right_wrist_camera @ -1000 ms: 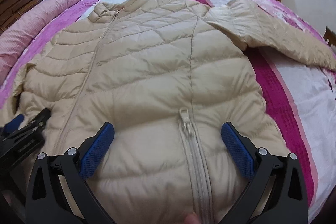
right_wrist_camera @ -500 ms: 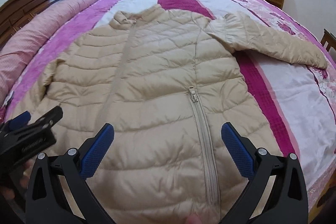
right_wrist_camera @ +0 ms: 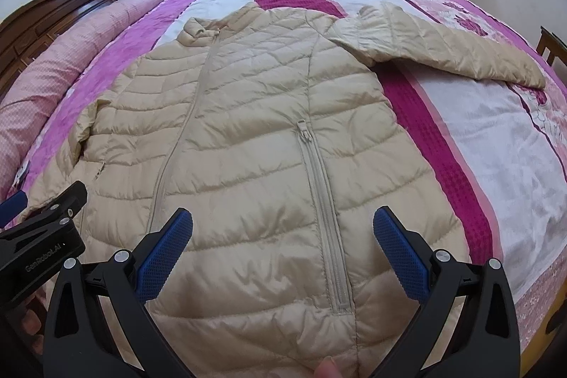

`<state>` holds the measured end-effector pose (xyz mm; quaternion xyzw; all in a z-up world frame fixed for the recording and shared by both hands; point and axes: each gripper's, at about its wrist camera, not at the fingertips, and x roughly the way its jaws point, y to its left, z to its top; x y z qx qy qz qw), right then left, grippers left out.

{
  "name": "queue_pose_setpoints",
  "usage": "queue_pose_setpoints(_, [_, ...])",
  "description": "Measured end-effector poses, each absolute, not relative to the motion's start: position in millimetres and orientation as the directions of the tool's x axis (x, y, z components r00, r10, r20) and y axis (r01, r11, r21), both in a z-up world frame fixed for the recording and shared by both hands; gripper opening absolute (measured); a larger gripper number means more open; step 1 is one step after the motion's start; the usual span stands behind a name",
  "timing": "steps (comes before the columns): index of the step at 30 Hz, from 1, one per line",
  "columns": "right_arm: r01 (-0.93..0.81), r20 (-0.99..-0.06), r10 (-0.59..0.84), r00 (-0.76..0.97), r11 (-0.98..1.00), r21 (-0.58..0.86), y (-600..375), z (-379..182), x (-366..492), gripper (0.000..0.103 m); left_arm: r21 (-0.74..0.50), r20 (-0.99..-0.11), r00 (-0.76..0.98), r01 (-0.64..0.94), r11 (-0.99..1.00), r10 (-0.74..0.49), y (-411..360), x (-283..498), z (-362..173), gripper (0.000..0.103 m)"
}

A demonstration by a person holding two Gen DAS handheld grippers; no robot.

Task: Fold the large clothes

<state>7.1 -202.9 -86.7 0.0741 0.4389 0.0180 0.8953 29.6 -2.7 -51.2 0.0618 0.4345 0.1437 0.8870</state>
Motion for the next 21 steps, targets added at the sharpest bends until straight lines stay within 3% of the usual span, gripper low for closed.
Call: queue_pose_setpoints(21, [0.047,-0.772,0.066,0.632,0.991,0.123,-199.2,-77.0,2.7,0.098,0.258,-0.735,0.606,-0.168,0.951,0.306,-11.3,23.7,-49.2,0.1])
